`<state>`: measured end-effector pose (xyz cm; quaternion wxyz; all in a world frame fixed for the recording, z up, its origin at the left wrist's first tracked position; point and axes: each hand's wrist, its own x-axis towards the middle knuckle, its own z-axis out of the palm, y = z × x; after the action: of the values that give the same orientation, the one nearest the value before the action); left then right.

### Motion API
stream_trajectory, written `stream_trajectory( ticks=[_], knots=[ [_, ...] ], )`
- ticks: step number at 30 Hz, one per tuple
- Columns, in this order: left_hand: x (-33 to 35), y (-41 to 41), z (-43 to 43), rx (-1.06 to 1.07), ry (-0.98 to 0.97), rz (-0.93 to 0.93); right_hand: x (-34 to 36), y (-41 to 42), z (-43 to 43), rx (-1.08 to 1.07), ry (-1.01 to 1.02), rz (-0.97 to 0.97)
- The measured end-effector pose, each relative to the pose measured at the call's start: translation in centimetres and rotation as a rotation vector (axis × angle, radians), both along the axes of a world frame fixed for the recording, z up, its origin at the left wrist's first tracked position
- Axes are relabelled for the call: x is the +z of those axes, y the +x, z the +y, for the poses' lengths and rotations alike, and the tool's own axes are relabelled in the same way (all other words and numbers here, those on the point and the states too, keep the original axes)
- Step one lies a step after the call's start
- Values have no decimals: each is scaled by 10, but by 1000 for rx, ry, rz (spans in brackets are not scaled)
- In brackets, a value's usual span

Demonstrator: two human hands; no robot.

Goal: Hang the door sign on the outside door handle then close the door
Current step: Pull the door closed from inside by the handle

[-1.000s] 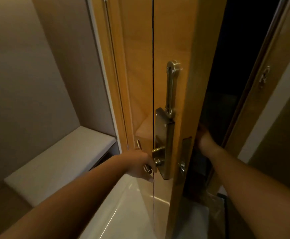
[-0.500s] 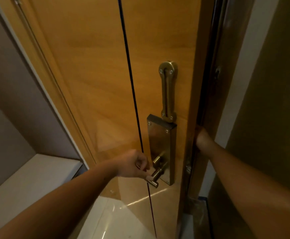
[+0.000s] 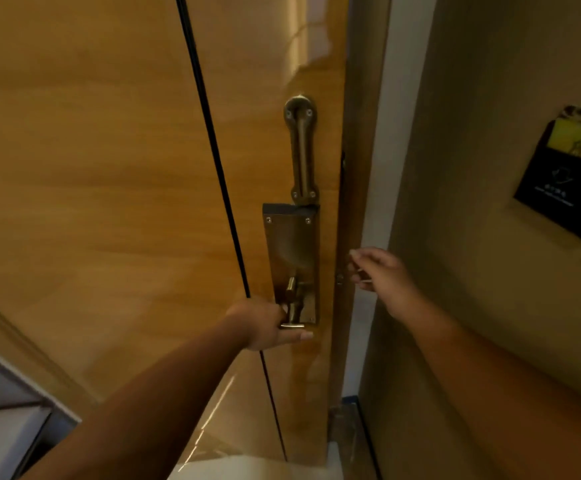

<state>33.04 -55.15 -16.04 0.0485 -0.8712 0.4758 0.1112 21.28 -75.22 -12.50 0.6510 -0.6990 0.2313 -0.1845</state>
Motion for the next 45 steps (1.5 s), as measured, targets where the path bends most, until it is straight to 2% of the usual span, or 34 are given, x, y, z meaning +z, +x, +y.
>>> stream_trajectory(
  ticks=[8,12,14,16,25,32,39,42,45],
  knots=[
    [-21,85,-72,167,-286,339,6,59,-30,-110,-4,-54],
    [-46,108,-92,250,-572,682,-6,85,-46,-135,-9,-12],
    [-59,114,-102,303,-721,743,-13,95,-55,-125,-34,1],
    [-67,125,-112,323,-775,772,-18,105,-63,-106,-59,10],
    [-85,169,-140,387,-717,785,-33,152,-76,-17,-53,17],
    [-80,174,-142,264,-673,737,-34,175,-80,-3,-61,82],
    [-79,178,-141,189,-707,780,-40,163,-70,-60,-45,133],
    [-76,182,-142,177,-685,704,-44,154,-61,-85,-22,180],
    [-68,186,-141,188,-531,532,-45,146,-48,-59,-19,248]
  ],
)
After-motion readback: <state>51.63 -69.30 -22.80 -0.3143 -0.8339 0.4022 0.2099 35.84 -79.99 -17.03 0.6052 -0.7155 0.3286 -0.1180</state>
